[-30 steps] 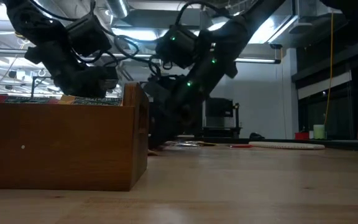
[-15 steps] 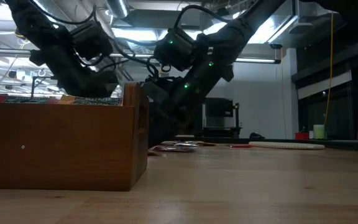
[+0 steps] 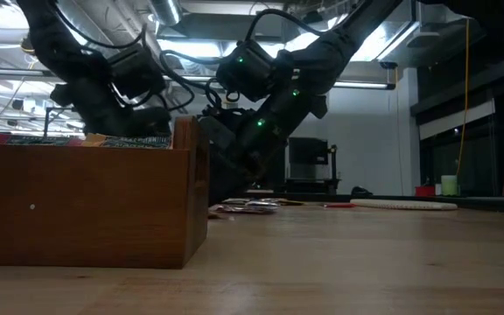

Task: Pick & Place Tea
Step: Put the red tea bag into the middle section of the wooden organizer

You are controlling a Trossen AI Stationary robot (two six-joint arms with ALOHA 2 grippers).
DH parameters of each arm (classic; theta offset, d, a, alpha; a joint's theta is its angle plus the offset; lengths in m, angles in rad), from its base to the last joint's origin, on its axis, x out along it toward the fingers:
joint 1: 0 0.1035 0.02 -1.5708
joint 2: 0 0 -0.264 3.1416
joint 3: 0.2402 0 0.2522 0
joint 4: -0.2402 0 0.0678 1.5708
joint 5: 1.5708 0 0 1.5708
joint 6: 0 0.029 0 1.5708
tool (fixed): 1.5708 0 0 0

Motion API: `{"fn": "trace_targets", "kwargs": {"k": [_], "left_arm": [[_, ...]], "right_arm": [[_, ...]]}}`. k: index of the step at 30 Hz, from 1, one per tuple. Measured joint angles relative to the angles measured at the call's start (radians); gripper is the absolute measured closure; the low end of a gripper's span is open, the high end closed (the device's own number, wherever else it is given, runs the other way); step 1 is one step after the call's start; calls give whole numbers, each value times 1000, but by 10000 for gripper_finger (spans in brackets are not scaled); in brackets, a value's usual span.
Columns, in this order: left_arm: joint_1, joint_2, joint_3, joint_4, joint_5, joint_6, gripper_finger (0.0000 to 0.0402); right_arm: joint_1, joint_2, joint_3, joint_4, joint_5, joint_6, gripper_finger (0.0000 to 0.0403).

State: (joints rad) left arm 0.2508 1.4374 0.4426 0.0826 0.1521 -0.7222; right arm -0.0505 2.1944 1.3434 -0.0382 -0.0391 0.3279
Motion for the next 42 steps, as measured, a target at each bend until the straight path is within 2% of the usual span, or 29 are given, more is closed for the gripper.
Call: {"fn": "trace_targets", "kwargs": {"k": [4, 7, 15, 17, 22, 27, 32, 36, 42], "left_arm": [[0, 36, 2, 48, 5, -1, 217], [1, 25, 2, 53, 14, 1, 237], [0, -18, -2, 37, 63, 42, 374], [0, -20, -2, 35, 62, 55, 393], [0, -21, -2, 20, 59, 97, 398], [0, -22, -2, -6, 84, 160, 399], [0, -44, -2, -66, 122, 233, 400], [0, -127, -2, -141, 114, 300, 400], [0, -323, -2, -216, 113, 393, 399]], "right_arm": [[0, 0, 0, 1, 0, 0, 397], [0, 0, 0, 3, 0, 0, 397], [3, 0, 0, 5, 42, -18, 397], [3, 0, 0, 8, 42, -21, 397], [3, 0, 0, 16, 38, -41, 384], [0, 1, 0, 14, -63, -79, 345], [0, 1, 1, 10, -98, -76, 321], [0, 1, 1, 5, -102, -71, 323], [-1, 0, 1, -2, -105, -58, 335]]}}
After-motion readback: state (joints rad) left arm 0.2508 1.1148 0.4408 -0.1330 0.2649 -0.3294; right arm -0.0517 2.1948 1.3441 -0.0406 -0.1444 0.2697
